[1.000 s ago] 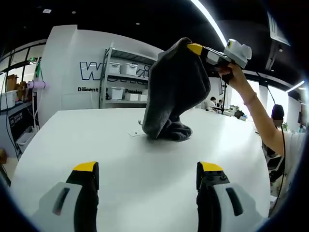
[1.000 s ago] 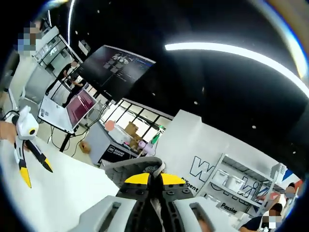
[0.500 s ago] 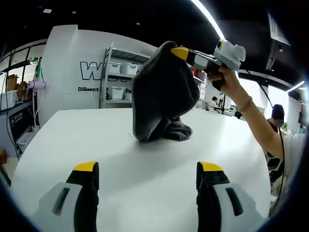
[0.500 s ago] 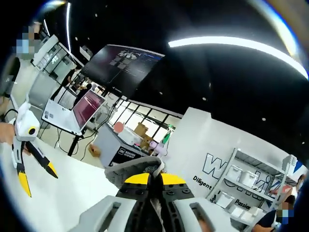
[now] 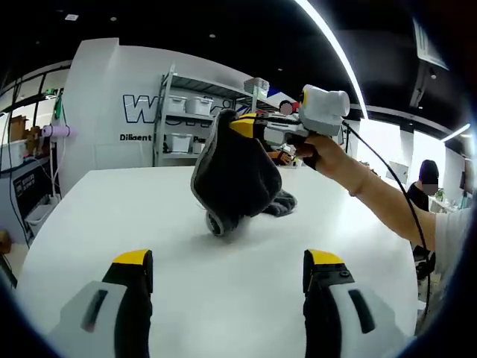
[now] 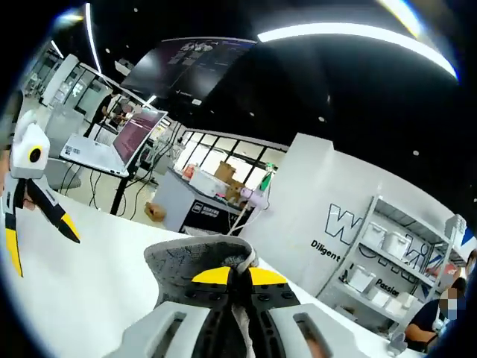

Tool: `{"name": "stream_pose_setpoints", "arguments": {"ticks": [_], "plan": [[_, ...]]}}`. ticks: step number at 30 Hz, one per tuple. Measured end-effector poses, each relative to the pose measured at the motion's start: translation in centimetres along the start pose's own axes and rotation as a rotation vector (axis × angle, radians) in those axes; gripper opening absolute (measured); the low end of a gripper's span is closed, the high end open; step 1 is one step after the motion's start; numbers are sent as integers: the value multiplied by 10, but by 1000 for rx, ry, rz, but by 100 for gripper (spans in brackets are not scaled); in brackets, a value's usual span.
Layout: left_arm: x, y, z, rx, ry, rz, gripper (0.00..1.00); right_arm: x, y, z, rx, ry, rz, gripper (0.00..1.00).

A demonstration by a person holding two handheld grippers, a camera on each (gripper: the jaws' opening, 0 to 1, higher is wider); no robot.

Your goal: Fold the towel on the table until its edges align and the towel forms a compact rectangular stack.

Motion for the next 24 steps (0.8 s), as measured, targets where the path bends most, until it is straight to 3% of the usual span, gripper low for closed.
{"name": "stream_pose_setpoints", "arguments": {"ticks": [2, 10, 15, 20, 24], "plan": [[0, 1, 0, -5, 1, 1, 87, -12, 4, -9, -1, 44, 33, 7], [-2, 1, 1, -6, 1, 3, 87, -50, 28, -37, -77, 86, 116, 8], [-2, 2, 1, -12, 5, 0, 87, -77, 42, -66, -178, 79, 169, 9], [-2, 2, 1, -13, 5, -2, 87, -92, 46, -88, -246, 129, 187, 10], [-2, 1, 1, -11, 5, 0, 87, -100, 48, -94, -263, 127, 207, 10]]}}
Point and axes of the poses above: the point that each gripper's makers call its tool centre point, and the gripper's own axes: y roughly forward along the fingers, x roughly to its right, z roughly out of its top, the point moved 6 cm from there along -y, roughly backward along the fingers, and after that the axes turned 7 degrees about -y, right-handed, at the moved point
